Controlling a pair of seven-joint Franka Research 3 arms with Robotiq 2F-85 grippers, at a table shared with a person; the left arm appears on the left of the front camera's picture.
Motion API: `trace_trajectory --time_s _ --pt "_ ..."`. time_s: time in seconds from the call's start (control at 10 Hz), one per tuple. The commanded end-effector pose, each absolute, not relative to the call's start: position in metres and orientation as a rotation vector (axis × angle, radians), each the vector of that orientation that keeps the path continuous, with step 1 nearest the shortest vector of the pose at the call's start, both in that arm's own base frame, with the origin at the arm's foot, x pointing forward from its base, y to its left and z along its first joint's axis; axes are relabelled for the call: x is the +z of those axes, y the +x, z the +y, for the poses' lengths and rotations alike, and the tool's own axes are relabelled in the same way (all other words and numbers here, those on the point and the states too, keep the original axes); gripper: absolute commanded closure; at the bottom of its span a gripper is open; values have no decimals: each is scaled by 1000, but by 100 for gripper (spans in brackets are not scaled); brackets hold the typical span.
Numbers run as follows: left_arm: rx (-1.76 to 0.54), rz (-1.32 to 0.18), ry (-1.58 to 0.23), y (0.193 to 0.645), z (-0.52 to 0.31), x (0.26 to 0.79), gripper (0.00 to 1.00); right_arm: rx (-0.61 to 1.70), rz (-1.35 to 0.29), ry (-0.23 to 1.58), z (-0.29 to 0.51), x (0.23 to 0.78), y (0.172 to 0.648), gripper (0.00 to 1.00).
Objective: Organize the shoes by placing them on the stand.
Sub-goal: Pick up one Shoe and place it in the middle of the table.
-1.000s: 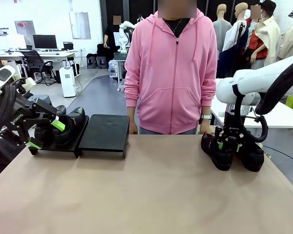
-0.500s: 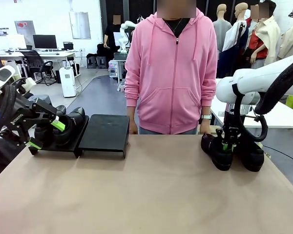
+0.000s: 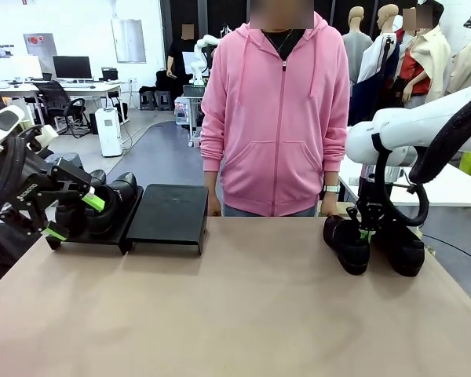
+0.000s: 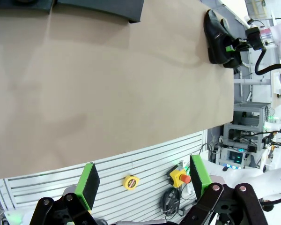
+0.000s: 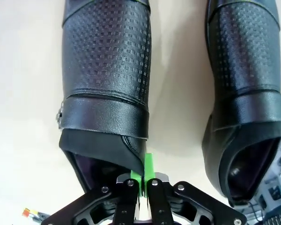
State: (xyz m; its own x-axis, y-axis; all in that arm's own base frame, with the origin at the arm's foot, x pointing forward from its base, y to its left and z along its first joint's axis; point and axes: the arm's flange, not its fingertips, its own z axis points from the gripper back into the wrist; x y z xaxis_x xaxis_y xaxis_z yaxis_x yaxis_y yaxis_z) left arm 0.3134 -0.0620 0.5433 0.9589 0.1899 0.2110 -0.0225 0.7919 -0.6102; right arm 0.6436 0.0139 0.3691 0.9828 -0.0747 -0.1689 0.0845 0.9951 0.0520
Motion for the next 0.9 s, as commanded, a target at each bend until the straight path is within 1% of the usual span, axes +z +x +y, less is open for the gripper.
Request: trace_trajectory --time_s 0.0,0.1,0.2,0.4,0.5,0.6,0.7,0.8 --pt "119 -267 -646 311 -61 543 0 -47 135 30 16 419 606 100" --pt "119 -267 -646 311 -61 543 0 -51 97 81 20 453 565 100" --pt "119 -267 -646 311 -61 543 0 -52 67 83 25 471 529 100" --pt "119 -267 -646 311 -61 543 0 -77 96 117 28 474 480 100" --pt "119 -267 -646 311 -61 543 0 -88 46 172 27 469 467 100" --pt "119 -267 -646 311 -61 543 0 -83 44 209 21 467 476 100" --pt "119 -267 -646 311 -61 543 0 -86 91 111 27 483 478 100" --pt "119 -267 -646 311 -61 543 0 -86 91 111 27 483 478 100"
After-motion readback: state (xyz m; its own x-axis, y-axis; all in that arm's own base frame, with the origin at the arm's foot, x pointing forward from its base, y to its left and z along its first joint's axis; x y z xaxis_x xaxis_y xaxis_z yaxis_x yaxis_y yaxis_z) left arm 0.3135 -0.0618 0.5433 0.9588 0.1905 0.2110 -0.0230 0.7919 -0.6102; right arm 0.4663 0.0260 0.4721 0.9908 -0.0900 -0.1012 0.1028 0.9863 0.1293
